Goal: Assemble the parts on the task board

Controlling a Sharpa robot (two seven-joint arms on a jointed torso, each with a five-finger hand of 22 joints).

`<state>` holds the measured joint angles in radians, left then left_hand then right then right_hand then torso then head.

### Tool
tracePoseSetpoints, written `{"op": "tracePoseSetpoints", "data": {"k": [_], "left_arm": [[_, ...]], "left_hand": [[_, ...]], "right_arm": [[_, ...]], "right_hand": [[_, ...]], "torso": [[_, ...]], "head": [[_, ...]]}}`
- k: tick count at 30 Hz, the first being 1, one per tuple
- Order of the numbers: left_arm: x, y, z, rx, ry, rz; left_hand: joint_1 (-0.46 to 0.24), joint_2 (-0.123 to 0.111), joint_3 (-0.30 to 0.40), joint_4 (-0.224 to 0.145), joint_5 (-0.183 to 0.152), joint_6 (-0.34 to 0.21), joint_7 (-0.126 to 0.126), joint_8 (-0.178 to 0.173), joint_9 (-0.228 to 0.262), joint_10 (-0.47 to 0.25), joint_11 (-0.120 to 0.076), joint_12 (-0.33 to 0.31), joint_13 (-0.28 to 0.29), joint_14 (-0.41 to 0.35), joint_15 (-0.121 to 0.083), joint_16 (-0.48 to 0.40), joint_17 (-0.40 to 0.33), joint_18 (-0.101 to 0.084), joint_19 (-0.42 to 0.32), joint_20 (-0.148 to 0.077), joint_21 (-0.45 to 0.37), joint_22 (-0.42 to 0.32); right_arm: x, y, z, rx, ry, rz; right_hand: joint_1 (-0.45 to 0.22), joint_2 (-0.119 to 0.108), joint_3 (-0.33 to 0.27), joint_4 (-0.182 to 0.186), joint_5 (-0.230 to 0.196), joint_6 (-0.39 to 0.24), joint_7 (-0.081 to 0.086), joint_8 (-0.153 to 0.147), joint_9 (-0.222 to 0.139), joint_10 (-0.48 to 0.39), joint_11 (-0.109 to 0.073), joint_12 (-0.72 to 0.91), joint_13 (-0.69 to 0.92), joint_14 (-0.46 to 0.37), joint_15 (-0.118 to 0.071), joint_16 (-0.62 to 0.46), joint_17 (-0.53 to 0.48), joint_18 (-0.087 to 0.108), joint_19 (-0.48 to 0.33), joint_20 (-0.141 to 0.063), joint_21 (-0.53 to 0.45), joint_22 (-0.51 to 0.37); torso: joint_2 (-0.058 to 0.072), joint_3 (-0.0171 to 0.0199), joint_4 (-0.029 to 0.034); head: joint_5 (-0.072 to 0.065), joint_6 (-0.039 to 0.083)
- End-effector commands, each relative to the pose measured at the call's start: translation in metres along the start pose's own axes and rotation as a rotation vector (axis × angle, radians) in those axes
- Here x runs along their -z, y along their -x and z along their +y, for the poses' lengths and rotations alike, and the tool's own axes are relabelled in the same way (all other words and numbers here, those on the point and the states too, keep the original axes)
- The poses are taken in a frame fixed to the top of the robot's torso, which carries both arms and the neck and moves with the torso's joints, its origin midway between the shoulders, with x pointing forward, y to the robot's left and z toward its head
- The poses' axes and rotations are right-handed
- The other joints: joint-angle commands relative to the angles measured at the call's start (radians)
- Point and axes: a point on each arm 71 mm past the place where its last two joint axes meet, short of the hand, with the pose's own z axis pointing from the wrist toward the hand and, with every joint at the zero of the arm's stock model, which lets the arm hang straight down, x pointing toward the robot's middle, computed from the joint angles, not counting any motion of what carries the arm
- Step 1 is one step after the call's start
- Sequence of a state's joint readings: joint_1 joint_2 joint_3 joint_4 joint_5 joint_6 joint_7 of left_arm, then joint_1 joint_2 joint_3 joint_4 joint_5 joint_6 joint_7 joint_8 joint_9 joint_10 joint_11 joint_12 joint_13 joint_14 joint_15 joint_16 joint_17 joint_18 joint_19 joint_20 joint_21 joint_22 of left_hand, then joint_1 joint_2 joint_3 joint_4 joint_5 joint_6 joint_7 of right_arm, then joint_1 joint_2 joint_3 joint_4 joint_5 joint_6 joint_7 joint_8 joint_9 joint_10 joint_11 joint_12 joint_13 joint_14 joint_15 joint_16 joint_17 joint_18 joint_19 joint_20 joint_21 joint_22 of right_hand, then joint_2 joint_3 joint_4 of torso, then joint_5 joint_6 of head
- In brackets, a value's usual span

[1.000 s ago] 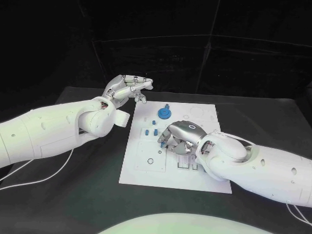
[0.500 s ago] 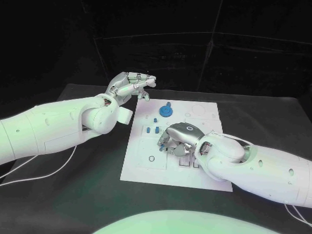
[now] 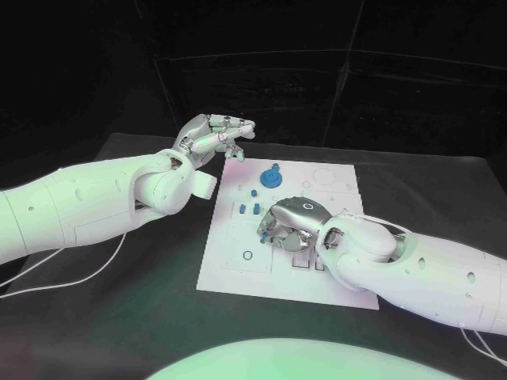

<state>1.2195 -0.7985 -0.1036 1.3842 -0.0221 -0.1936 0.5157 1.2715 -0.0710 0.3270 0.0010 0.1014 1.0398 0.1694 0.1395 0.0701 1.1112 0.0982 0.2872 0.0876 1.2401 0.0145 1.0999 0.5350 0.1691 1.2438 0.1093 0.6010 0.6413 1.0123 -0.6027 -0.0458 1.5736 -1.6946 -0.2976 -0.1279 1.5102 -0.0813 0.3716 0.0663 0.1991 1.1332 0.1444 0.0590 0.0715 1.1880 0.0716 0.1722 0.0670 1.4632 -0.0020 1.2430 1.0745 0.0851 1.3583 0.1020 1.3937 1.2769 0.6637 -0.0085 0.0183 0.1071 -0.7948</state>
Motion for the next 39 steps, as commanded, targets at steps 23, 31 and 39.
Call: {"op": "tracePoseSetpoints", "data": {"k": [23, 31, 39], "left_arm": [[-0.001, 0.001, -0.001, 0.011, -0.001, 0.008], [-0.001, 0.001, 0.0, 0.012, 0.003, 0.009], [0.0, 0.003, 0.0, 0.011, 0.007, 0.007]], "left_hand": [[0.007, -0.002, -0.009, 0.0, 0.003, -0.003, -0.001, 0.003, 0.001, -0.006, -0.004, 0.004, 0.001, -0.007, -0.003, -0.001, -0.003, 0.013, -0.002, 0.002, -0.005, -0.001], [0.007, -0.002, -0.01, 0.0, 0.004, -0.004, -0.001, 0.003, 0.0, -0.008, -0.003, 0.005, 0.002, -0.008, -0.002, -0.002, -0.005, 0.013, -0.002, 0.002, -0.006, -0.002], [0.007, -0.001, -0.011, 0.001, 0.003, -0.005, -0.001, 0.003, 0.0, -0.009, -0.003, 0.005, 0.002, -0.009, -0.002, -0.003, -0.007, 0.013, -0.002, 0.002, -0.006, -0.002]], "right_arm": [[-0.004, -0.005, 0.001, 0.019, -0.012, 0.051], [-0.003, -0.001, 0.0, 0.004, -0.012, 0.002], [0.011, 0.009, -0.003, -0.043, -0.002, -0.091]], "right_hand": [[-0.107, -0.06, -0.037, 0.029, -0.041, -0.1, 0.041, 0.001, -0.008, -0.111, 0.044, -0.06, -0.005, 0.017, 0.028, -0.014, -0.038, -0.001, -0.044, 0.026, -0.037, -0.06], [-0.109, -0.06, -0.07, 0.022, -0.041, -0.142, 0.054, 0.003, -0.006, -0.159, 0.058, -0.06, -0.002, 0.007, 0.039, -0.03, -0.066, 0.008, -0.068, 0.039, -0.063, -0.096], [-0.103, -0.054, -0.088, 0.016, -0.013, -0.155, 0.053, 0.005, -0.005, -0.173, 0.058, -0.046, -0.001, 0.003, 0.04, -0.038, -0.082, 0.01, -0.072, 0.042, -0.07, -0.105]], "torso": [[0.0, -0.0005, -0.0008], [0.0, -0.0003, 0.0004], [-0.002, 0.0005, -0.0017]], "head": [[0.001, -0.005], [0.0, -0.005], [0.0, -0.001]]}}
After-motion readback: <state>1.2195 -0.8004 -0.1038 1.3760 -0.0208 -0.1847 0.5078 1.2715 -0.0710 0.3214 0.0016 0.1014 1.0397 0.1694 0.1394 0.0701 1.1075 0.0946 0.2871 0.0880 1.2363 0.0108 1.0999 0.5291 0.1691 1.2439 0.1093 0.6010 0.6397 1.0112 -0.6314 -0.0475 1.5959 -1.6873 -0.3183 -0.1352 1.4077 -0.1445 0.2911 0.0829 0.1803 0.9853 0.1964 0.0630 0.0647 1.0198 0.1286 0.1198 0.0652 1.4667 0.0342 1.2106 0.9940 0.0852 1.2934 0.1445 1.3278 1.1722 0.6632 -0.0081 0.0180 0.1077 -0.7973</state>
